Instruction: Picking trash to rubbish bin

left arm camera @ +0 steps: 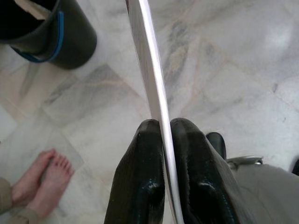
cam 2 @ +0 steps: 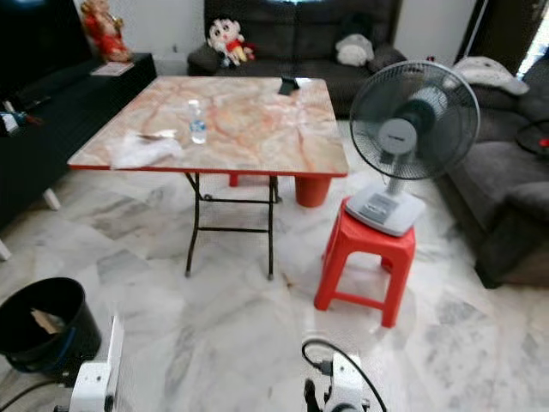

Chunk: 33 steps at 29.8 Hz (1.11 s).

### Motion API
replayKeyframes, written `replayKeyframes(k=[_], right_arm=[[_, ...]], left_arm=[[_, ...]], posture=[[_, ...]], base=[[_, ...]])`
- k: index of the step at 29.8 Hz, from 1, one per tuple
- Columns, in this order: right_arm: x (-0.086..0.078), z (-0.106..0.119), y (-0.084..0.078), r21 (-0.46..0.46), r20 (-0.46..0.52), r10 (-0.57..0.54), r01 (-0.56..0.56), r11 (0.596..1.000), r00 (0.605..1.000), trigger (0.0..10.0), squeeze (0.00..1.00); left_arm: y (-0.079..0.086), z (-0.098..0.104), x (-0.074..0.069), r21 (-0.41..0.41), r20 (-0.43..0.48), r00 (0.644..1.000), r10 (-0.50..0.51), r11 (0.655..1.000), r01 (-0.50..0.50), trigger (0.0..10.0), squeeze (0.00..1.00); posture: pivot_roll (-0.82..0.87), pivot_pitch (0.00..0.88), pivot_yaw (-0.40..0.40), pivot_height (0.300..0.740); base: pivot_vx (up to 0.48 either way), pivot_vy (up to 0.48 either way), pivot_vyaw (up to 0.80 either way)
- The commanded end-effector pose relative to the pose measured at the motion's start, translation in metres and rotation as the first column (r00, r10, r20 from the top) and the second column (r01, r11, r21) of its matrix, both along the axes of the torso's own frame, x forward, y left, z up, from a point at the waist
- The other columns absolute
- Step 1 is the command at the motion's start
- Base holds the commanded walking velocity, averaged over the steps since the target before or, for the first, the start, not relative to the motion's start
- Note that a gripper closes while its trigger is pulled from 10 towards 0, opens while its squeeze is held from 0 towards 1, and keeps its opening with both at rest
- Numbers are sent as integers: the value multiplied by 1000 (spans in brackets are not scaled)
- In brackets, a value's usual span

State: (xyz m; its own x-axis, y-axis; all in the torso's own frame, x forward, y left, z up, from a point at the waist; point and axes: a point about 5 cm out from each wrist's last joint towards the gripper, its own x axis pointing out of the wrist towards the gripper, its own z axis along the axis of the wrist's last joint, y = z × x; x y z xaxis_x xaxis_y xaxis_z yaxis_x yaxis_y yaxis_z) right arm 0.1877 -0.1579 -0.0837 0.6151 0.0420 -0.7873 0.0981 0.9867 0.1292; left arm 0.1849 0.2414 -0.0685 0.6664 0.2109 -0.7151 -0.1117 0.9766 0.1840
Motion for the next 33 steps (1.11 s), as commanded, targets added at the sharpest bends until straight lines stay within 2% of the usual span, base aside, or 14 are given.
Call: replayKeyframes(k=[1, 4, 8, 19, 29, 33], right_arm=[[1, 0, 3, 1, 3, 18, -18, 1000, 1000, 10000, 0], [-2, -1, 3, -18, 0, 36, -36, 999, 999, 10000, 0], [-1, -1, 1, -41, -8, 44, -45, 998, 999, 10000, 0], [15, 7, 8, -34, 32, 71, -70, 997, 997, 10000, 0], [10, 5, 8, -37, 19, 78, -77, 996, 997, 10000, 0], [7, 3, 7, -39, 11, 79, -78, 996, 997, 10000, 0]], left_arm=[[0, 0, -1, -5, 3, 1000, 24, 1000, -24, 10000, 0], [0, -1, -1, -6, 4, 1000, 29, 1000, -29, 10000, 0], [1, 0, -1, -1, 1, 999, 36, 999, -36, 10000, 0], [2, 0, 0, 7, -5, 999, 43, 999, -43, 10000, 0], [3, -3, -6, 21, -23, 998, 59, 998, -58, 10000, 0], [4, -3, -7, 27, -25, 997, 68, 997, -68, 10000, 0]], posture=[[13, 0, -4, 740], [12, 0, -2, 740], [11, 0, -1, 740], [15, 0, 1, 740], [19, 0, 2, 740], [19, 0, 3, 740]], base=[[0, 0, 0], [0, 0, 0], [0, 0, 800], [0, 0, 800], [0, 0, 800], [279, 0, 800]])
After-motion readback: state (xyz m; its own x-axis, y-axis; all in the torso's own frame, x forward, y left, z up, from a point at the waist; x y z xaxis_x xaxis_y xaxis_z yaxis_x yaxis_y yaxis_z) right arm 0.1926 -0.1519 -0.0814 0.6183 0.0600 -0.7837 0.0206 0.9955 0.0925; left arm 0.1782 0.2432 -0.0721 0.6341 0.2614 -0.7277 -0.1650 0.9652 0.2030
